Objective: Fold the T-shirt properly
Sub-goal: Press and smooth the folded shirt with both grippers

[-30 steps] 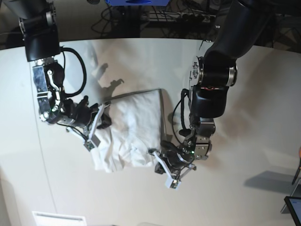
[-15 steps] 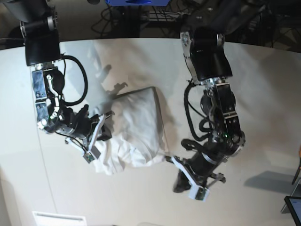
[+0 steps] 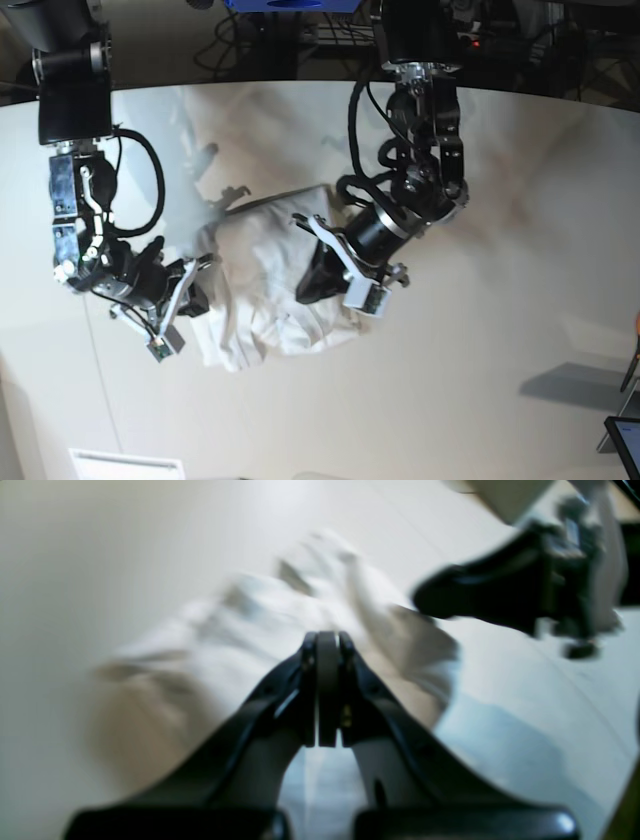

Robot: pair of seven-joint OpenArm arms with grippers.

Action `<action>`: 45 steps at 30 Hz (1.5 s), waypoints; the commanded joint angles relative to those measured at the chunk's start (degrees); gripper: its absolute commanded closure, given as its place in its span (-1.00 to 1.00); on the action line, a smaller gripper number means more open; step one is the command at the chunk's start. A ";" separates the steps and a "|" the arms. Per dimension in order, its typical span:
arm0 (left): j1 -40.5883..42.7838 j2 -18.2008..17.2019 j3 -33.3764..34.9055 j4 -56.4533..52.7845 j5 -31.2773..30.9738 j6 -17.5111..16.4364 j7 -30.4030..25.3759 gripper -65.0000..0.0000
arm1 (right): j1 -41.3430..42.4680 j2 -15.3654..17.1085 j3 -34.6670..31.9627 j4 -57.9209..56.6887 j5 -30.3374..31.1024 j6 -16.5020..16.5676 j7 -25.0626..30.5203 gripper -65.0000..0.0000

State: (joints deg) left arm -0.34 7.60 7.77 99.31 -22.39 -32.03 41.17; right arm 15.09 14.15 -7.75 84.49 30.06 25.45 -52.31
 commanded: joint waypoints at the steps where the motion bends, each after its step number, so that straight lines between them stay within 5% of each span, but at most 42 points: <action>1: -1.11 0.27 1.59 -0.71 -0.95 -0.28 -4.02 1.00 | 1.39 0.31 0.41 0.92 0.84 0.09 1.37 1.00; 5: -2.17 0.27 4.14 -9.42 -0.33 0.78 -9.56 1.00 | 1.22 0.48 0.50 0.83 0.84 0.09 1.46 1.00; 10: -2.34 -1.05 4.58 -14.34 8.81 4.82 -14.22 1.00 | 0.07 0.66 0.50 0.22 0.75 0.09 1.46 1.00; 20: -6.39 -4.65 3.97 -16.98 13.12 5.00 -13.96 1.00 | -2.65 0.66 0.58 -4.53 0.75 0.09 2.69 1.00; 31: -17.90 -7.64 3.97 -31.04 13.12 5.00 -14.22 1.00 | -9.51 0.57 0.58 2.76 0.84 -0.09 2.34 1.00; 40: -16.50 -7.73 3.88 -22.52 12.68 5.00 -13.78 1.00 | -7.31 1.72 2.43 8.92 1.19 -0.09 2.07 1.00; 45: -13.07 -7.55 3.97 -17.68 12.59 5.00 -13.78 1.00 | -7.66 0.31 2.25 14.90 1.28 -0.09 -3.47 1.00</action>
State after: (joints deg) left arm -12.51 -0.12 11.68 80.71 -9.23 -26.96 28.45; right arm 6.33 14.26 -5.50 98.39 30.39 25.19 -56.88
